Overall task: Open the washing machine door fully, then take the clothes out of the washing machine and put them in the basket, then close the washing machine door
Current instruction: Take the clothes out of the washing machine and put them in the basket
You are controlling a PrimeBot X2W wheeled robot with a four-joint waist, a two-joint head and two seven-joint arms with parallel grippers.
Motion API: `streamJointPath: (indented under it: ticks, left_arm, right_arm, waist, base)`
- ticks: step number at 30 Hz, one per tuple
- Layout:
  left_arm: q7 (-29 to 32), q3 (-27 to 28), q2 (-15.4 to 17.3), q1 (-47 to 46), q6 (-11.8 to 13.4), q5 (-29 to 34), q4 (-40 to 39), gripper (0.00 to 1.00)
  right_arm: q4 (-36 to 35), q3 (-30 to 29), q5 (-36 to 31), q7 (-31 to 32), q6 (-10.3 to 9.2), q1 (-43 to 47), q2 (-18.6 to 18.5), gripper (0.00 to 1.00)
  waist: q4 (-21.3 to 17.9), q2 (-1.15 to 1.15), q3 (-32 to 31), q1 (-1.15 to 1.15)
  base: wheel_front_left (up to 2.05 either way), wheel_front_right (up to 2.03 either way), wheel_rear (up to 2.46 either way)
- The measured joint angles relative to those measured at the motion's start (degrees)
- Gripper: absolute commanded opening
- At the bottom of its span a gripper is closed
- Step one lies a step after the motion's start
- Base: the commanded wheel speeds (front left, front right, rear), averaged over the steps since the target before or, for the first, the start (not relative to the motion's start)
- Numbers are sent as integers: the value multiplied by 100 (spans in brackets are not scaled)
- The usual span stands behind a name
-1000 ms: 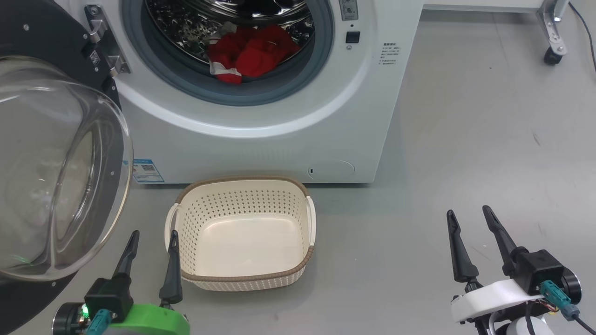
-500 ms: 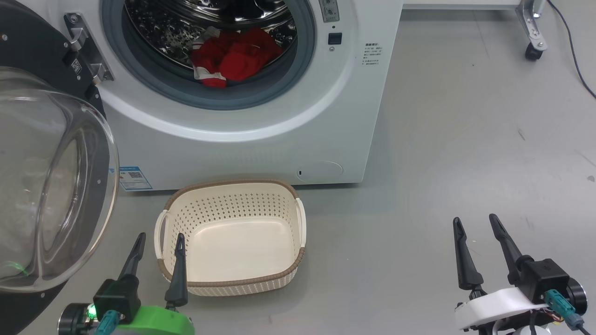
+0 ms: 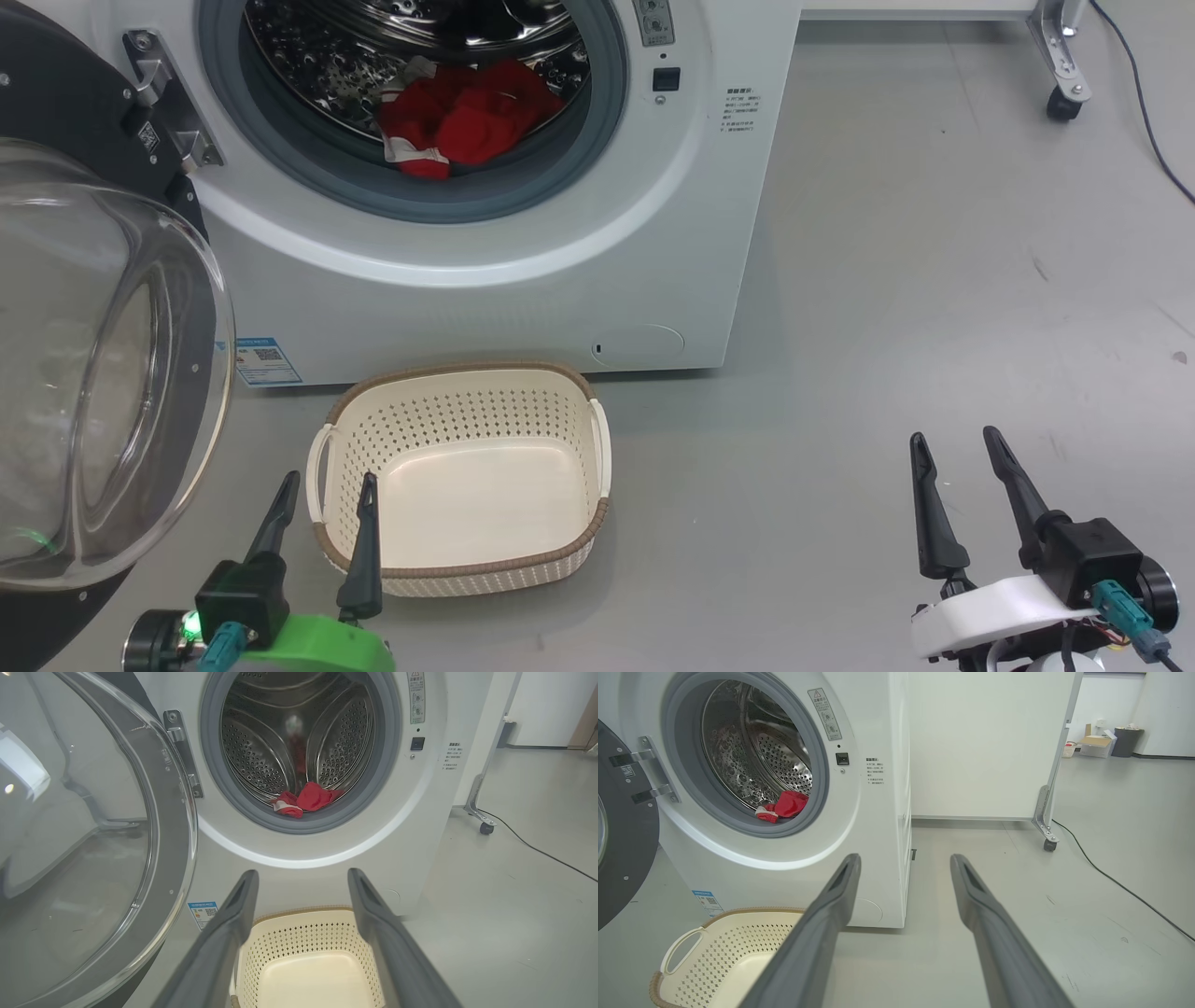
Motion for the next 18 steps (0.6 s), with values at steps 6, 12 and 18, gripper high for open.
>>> streamJointPath:
  ticks: [6, 12, 18]
  left_arm:
    - [0, -18, 0, 0, 0, 0, 0, 100]
    - [0, -65, -2, 0, 0, 0, -3, 100]
    - [0, -116, 0, 0, -1, 65, -7, 100]
  right_arm:
    - [-5, 13, 5, 0, 0, 21, 0, 100]
    - [-7, 20, 10, 0, -1, 55, 0, 100]
    - [-9, 29, 13, 0, -1, 76, 1, 100]
  waist:
    - [3, 0, -1, 0]
    - [4, 0, -6, 0]
    - [5, 0, -22, 0]
  base:
    - [0, 0, 0]
    - [2, -7, 5]
    - [26, -31, 5]
